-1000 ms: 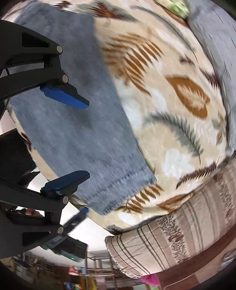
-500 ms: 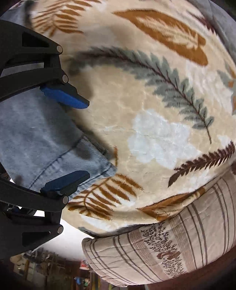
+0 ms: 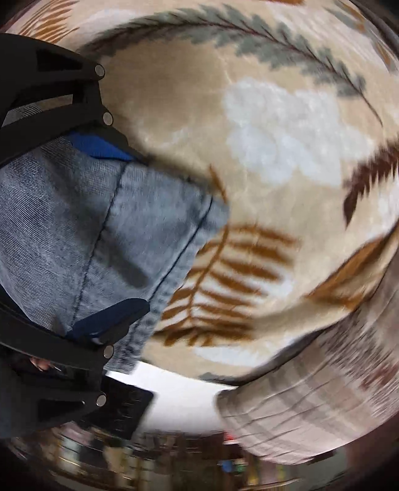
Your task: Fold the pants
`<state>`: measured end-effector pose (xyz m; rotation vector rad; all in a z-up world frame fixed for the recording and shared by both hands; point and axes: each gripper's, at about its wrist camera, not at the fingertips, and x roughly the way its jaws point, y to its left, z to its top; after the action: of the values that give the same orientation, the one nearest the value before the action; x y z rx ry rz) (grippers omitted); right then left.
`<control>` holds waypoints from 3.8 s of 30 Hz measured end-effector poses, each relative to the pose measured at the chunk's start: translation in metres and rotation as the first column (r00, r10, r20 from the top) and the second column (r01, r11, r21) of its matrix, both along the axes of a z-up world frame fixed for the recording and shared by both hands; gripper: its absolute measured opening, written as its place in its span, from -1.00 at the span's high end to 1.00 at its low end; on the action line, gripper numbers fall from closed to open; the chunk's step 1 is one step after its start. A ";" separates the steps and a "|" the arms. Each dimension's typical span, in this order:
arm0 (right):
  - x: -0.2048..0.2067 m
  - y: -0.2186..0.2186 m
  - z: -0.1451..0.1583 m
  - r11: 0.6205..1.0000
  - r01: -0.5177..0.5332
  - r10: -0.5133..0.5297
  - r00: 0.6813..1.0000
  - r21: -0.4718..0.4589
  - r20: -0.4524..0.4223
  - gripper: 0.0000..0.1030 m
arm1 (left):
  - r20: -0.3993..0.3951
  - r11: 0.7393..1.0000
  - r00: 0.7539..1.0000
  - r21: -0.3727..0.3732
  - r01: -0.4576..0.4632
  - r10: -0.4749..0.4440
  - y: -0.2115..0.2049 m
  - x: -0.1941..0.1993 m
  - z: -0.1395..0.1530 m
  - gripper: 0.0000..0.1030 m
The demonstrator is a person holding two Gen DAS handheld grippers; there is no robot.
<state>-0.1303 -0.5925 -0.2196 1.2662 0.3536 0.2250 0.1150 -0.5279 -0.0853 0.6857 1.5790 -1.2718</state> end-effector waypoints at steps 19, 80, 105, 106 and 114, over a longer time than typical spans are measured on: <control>0.013 -0.006 0.034 0.993 0.049 -0.060 0.994 -0.110 -0.092 0.68 | 0.208 0.983 0.976 -0.182 -0.022 0.061 0.032 0.003 0.059 0.72; 0.120 0.261 0.094 0.473 -0.571 0.351 0.821 -0.671 -0.450 0.33 | 0.052 0.766 0.769 -0.143 -0.626 0.638 0.334 0.042 0.030 0.68; 0.154 0.143 0.138 0.727 -0.409 0.234 0.903 -0.552 -0.362 -0.12 | -0.241 0.505 0.519 -0.119 -0.855 0.820 0.373 0.033 0.028 -0.32; 0.164 0.141 0.130 0.741 -0.414 0.235 0.898 -0.529 -0.373 -0.11 | -0.250 0.500 0.509 -0.105 -0.860 0.824 0.371 0.034 0.024 -0.33; 0.197 0.138 0.133 0.709 -0.427 0.265 0.899 -0.561 -0.349 0.83 | -0.269 0.507 0.558 -0.239 -0.828 0.785 0.344 0.030 0.050 0.53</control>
<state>0.0663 -0.4549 -0.0870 0.5417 0.8176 0.2467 0.1451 -0.1837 -0.0355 -0.3917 1.4262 -0.8053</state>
